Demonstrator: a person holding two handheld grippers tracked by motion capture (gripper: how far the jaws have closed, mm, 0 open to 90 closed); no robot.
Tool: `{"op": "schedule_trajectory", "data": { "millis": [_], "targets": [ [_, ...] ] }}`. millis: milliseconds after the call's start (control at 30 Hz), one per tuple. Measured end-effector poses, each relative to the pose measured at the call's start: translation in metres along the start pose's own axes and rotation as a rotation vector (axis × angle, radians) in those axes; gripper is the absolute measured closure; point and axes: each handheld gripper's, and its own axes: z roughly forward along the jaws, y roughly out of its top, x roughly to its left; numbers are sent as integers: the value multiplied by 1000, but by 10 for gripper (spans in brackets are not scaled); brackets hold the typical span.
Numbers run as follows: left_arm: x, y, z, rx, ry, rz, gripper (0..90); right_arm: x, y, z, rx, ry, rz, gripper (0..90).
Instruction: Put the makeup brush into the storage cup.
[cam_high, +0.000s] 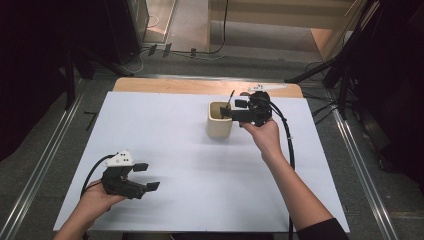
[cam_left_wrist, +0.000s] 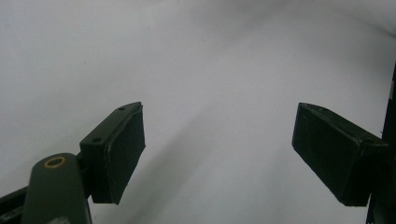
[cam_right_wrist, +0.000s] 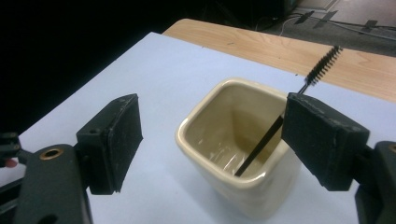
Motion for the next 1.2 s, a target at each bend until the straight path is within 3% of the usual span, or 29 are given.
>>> {"op": "schedule_trajectory", "data": {
  "millis": [400,733,1200],
  "targets": [
    [0,0,0,10,1,-4,175,6,-21,-8,67,9,-25,138],
    [1,0,1,1,-3,-6,175,15,-40,-11,80,42,-62,57],
    [2,0,1,0,-8,-9,175,28,-69,-12,114,88,-83,59]
  ]
}}
